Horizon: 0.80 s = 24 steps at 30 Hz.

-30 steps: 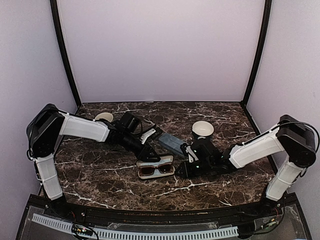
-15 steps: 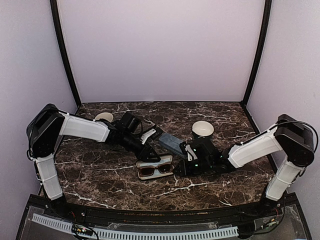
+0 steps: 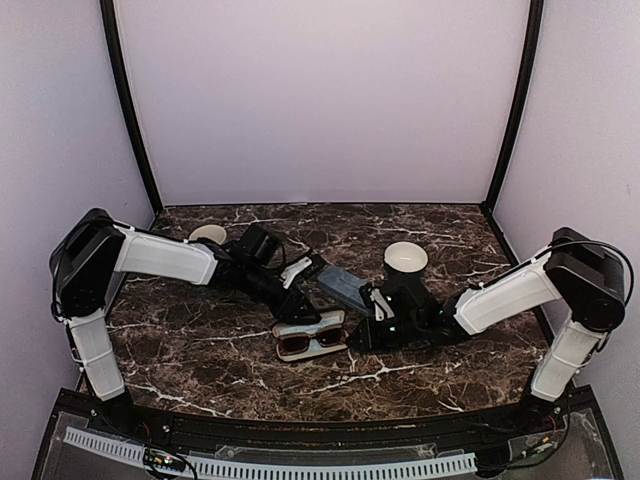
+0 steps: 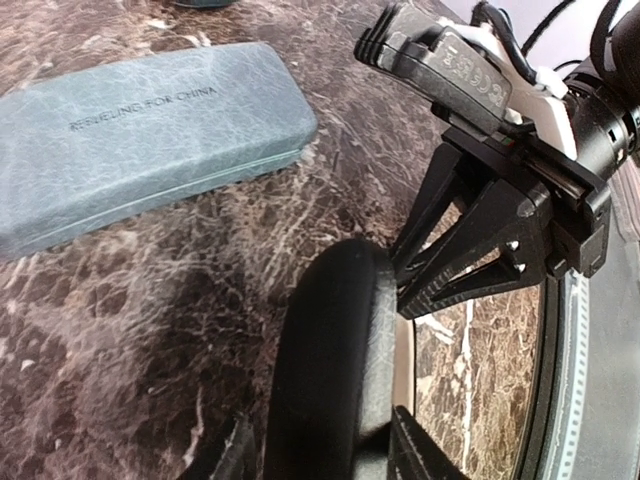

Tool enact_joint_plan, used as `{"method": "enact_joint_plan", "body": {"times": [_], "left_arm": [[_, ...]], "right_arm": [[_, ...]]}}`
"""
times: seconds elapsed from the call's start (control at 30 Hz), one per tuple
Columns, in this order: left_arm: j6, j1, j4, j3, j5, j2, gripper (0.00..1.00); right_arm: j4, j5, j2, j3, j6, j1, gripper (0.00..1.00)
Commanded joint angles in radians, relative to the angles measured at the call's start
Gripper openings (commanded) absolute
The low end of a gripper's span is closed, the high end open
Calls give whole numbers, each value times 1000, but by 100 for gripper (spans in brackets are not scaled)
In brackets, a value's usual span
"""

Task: Organize the sunglasses
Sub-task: Hold the case with sunglasses at the center of the board.

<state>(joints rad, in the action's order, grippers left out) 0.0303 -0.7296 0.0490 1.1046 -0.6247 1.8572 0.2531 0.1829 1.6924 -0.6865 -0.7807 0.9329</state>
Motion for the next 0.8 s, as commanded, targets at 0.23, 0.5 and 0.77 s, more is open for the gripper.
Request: {"method": "enact_joint_plan", "body": {"times": [0.23,0.5,0.77], "left_arm": [[-30,-6,-97,-74,179,-151,55],[-14,-91,-128,-199,382,-371,53],[57,-234,-54,-307,490,-530,50]], "right_arm": [[-5,-18,22,-33,-1,-7,16],[-11,-23,22,-35,-2,-6,15],[0,-21,23,-26,-8,-6,15]]}}
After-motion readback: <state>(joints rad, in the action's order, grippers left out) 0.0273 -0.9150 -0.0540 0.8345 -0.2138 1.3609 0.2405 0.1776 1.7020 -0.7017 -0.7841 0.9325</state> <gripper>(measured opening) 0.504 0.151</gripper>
